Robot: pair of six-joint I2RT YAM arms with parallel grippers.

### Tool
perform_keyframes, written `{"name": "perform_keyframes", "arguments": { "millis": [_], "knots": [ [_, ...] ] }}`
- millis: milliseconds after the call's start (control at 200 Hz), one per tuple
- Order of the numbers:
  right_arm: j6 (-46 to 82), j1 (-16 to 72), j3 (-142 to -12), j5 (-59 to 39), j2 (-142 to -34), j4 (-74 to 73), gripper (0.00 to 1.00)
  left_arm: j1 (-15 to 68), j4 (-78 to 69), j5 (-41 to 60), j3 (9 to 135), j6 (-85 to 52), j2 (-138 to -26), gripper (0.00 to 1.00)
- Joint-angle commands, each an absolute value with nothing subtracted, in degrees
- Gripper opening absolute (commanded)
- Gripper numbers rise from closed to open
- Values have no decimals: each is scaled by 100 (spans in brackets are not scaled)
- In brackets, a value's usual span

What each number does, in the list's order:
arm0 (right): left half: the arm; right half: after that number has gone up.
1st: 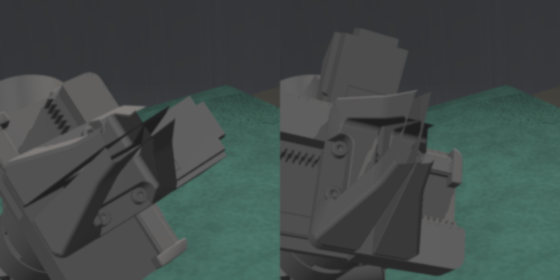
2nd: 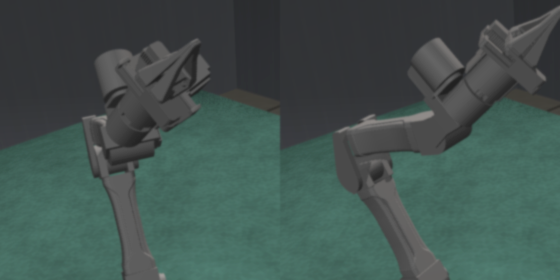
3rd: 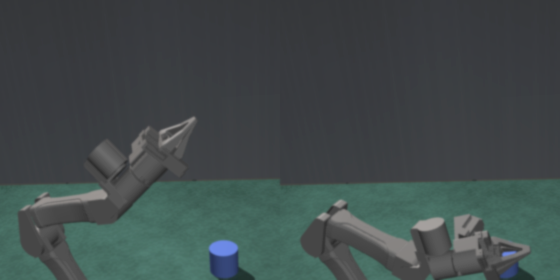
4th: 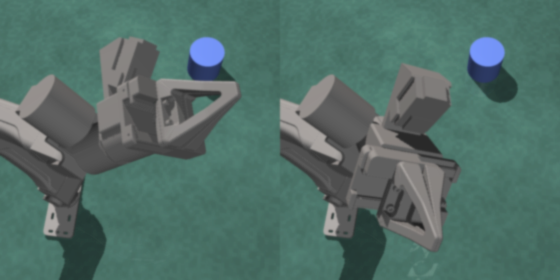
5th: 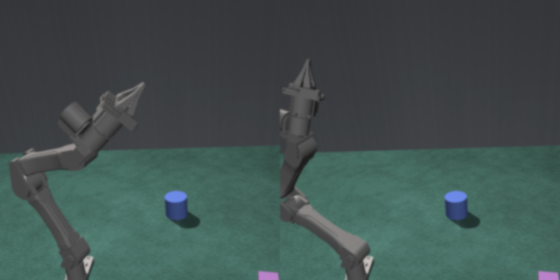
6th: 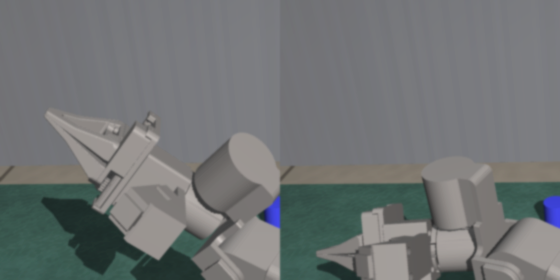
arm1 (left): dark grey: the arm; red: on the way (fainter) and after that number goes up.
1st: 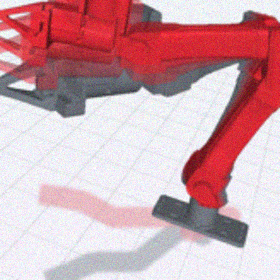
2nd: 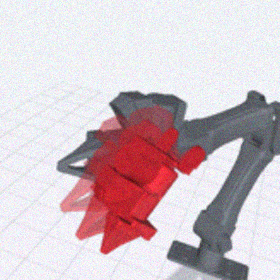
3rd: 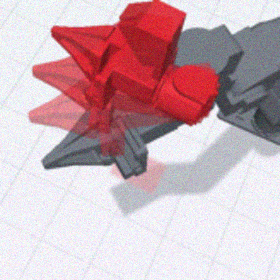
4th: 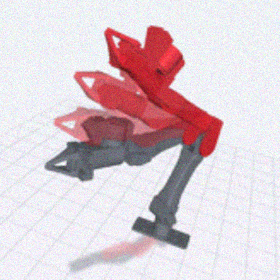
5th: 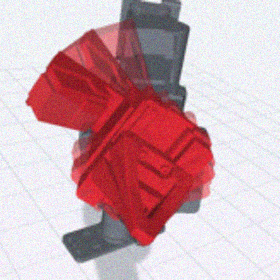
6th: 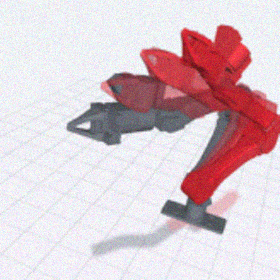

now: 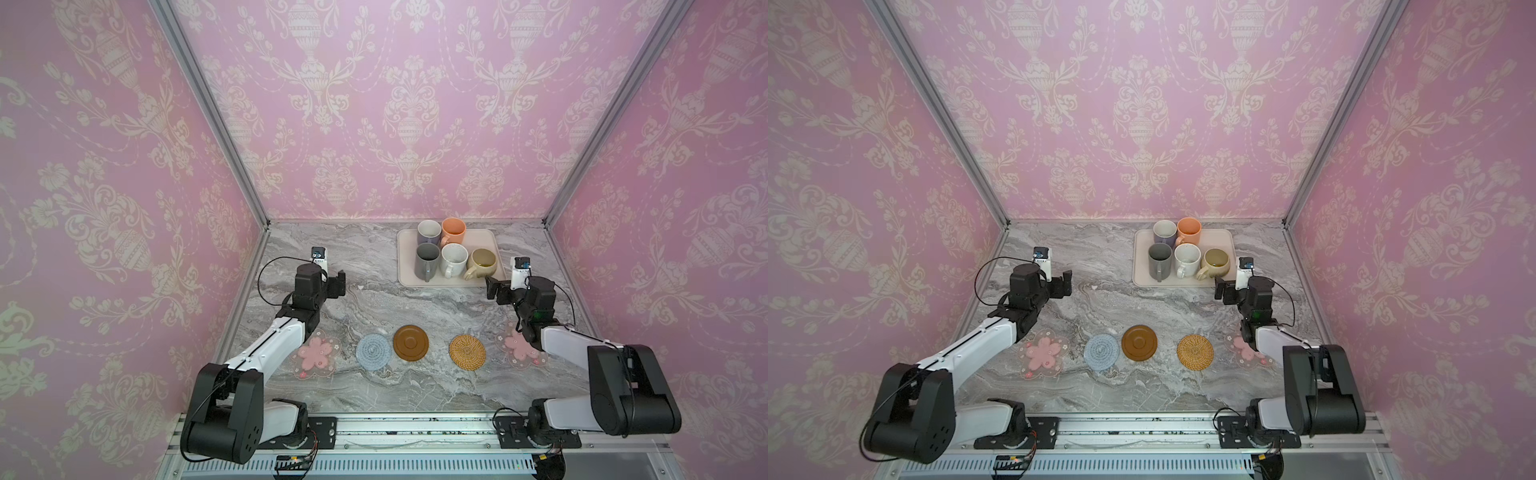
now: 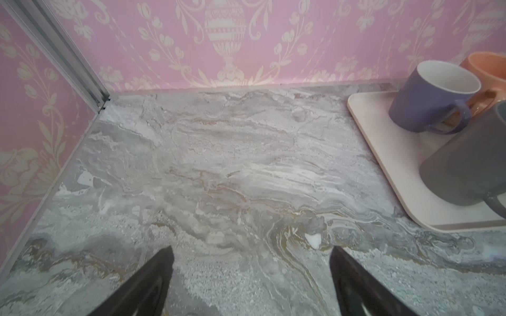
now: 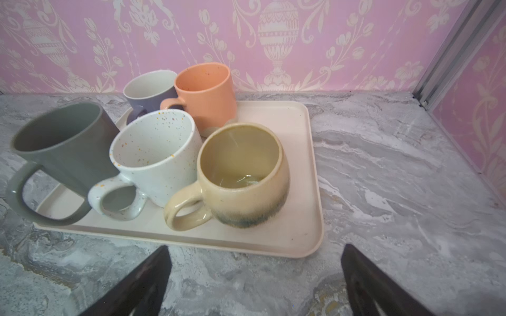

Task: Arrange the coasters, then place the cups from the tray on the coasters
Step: 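Reach the left gripper over the light-blue woven coaster while the right arm shifts slightly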

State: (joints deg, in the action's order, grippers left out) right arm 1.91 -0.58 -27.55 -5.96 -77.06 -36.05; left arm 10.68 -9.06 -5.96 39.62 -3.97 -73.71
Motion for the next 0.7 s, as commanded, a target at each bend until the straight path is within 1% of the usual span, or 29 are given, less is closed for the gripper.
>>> {"name": "perform_keyframes", "arguments": {
  "millis": [0, 25, 140, 170, 210, 285, 320, 340, 370, 395, 440, 560, 615, 696],
  "knots": [
    [266, 11, -2911, -470, -7206, -2568, 98, 1432, 735, -1307, 4559, -584, -7425, 87],
    [291, 26, -2981, -474, -7089, -2309, 98, 1551, 913, -1366, 4666, -600, -7440, 85],
    [360, 172, -3225, -233, -6620, -1289, 95, 1907, 1750, -1164, 5129, -1020, -7528, 70],
    [362, 210, -3226, -202, -6496, -1141, 94, 1981, 1954, -1086, 5227, -1178, -7561, 69],
    [381, 269, -3211, -112, -6310, -972, 93, 2083, 2180, -968, 5330, -1308, -7591, 64],
    [450, 340, -3214, 42, -5998, -643, 93, 2364, 2526, -1059, 5412, -1502, -7579, 62],
    [534, 365, -3229, 129, -5879, -468, 93, 2499, 2664, -1143, 5413, -1582, -7540, 60],
    [604, 368, -3241, 177, -5816, -366, 93, 2556, 2722, -1144, 5414, -1665, -7521, 56],
    [705, 369, -3278, 226, -5737, -204, 91, 2627, 2842, -1102, 5407, -1774, -7494, 53],
    [766, 375, -3312, 252, -5685, -56, 88, 2664, 2915, -1012, 5390, -1872, -7472, 47],
    [853, 378, -3390, 325, -5626, 221, 86, 2726, 3075, -875, 5347, -2082, -7439, 44],
    [1084, 378, -3648, 463, -5569, 900, 86, 3017, 3410, -662, 5099, -2616, -7363, 32],
    [1176, 380, -3716, 444, -5532, 1028, 85, 3177, 3464, -535, 4939, -2816, -7316, 25],
    [1317, 390, -3727, 446, -5473, 1077, 84, 3398, 3595, -441, 4733, -3185, -7233, 18]
  ]
}}
